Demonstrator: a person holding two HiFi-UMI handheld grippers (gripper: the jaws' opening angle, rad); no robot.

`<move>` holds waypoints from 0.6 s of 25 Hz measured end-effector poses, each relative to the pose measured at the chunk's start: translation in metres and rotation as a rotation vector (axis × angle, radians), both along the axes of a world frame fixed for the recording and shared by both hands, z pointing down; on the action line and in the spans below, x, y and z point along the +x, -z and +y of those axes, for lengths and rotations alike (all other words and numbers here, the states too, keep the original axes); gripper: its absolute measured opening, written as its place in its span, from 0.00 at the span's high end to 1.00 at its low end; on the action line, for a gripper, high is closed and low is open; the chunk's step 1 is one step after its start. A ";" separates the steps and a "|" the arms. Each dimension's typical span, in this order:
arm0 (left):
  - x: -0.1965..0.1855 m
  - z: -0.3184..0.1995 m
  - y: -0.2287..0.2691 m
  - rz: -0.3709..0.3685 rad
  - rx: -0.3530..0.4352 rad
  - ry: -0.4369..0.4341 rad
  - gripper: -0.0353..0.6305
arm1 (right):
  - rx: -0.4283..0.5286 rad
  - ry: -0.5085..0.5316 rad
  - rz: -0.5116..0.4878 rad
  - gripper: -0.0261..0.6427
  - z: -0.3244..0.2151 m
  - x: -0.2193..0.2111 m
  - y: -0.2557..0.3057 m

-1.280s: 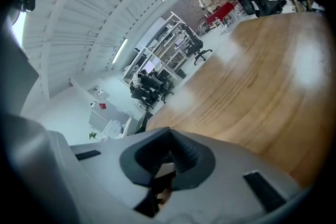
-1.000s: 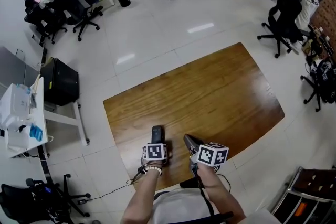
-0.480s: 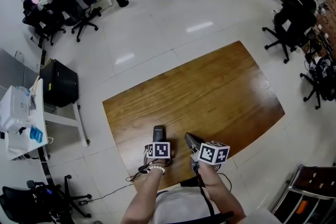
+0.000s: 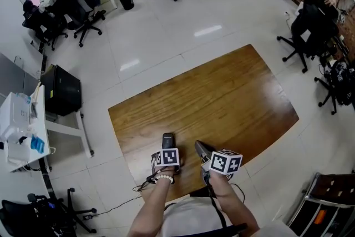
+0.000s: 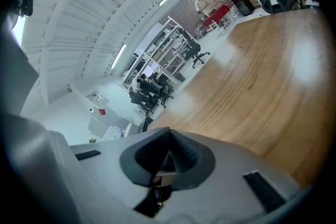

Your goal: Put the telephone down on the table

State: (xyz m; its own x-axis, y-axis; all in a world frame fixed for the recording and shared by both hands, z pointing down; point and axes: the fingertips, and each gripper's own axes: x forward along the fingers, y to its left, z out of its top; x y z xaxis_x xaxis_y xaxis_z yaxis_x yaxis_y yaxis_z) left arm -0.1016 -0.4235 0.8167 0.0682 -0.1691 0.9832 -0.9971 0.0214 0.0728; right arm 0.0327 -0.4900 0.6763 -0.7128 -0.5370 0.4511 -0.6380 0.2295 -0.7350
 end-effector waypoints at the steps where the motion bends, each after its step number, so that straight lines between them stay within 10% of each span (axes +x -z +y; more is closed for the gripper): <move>1: 0.003 0.001 0.002 0.028 0.003 0.011 0.37 | 0.001 -0.001 0.002 0.95 0.000 0.001 0.001; 10: 0.002 -0.003 0.045 0.217 0.197 0.052 0.31 | 0.033 0.009 0.024 0.95 0.009 0.000 0.011; 15: -0.020 -0.006 0.097 0.292 0.445 0.068 0.53 | 0.089 0.003 0.036 0.95 0.019 -0.002 0.028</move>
